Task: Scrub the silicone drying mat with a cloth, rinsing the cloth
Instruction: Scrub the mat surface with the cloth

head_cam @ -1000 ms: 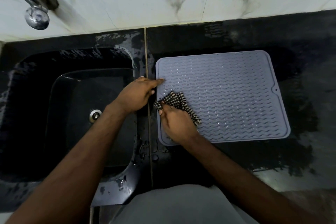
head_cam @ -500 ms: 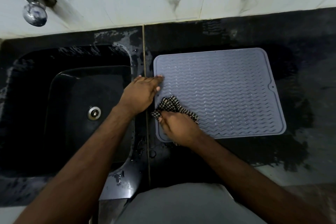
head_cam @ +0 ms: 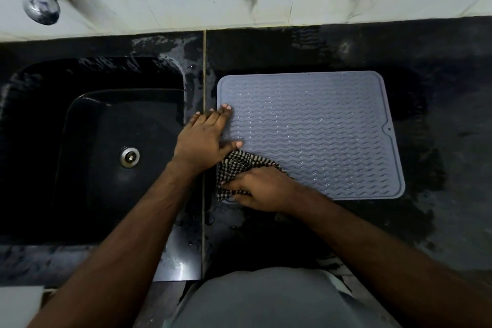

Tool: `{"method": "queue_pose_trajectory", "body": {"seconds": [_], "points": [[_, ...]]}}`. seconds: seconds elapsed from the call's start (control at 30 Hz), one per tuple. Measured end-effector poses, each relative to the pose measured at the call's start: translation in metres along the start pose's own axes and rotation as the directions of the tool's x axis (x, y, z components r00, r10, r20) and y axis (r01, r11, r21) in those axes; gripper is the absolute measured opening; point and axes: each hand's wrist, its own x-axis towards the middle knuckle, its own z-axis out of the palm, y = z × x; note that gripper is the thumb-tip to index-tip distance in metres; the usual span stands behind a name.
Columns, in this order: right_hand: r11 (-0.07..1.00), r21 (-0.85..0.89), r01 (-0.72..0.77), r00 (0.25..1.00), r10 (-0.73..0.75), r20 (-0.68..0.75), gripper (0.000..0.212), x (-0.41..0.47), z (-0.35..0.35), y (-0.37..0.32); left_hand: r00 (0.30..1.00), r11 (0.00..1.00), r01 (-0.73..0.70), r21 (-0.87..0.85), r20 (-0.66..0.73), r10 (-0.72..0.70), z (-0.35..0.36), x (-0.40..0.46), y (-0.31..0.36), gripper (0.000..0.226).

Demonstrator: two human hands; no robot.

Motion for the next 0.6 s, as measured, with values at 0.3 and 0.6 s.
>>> {"method": "queue_pose_trajectory", "body": {"seconds": [0.3, 0.6], "points": [[0.965, 0.258, -0.039, 0.991, 0.004, 0.137, 0.012, -0.018, -0.021, 0.011, 1.0, 0.991, -0.002, -0.131, -0.019, 0.0, 0.0, 0.001, -0.005, 0.074], [0.478, 0.874, -0.086, 0.764, 0.595, -0.25, 0.023, -0.005, -0.089, 0.032, 0.982, 0.893, -0.044, -0.448, -0.182, -0.044, -0.012, 0.002, -0.003, 0.065]]}}
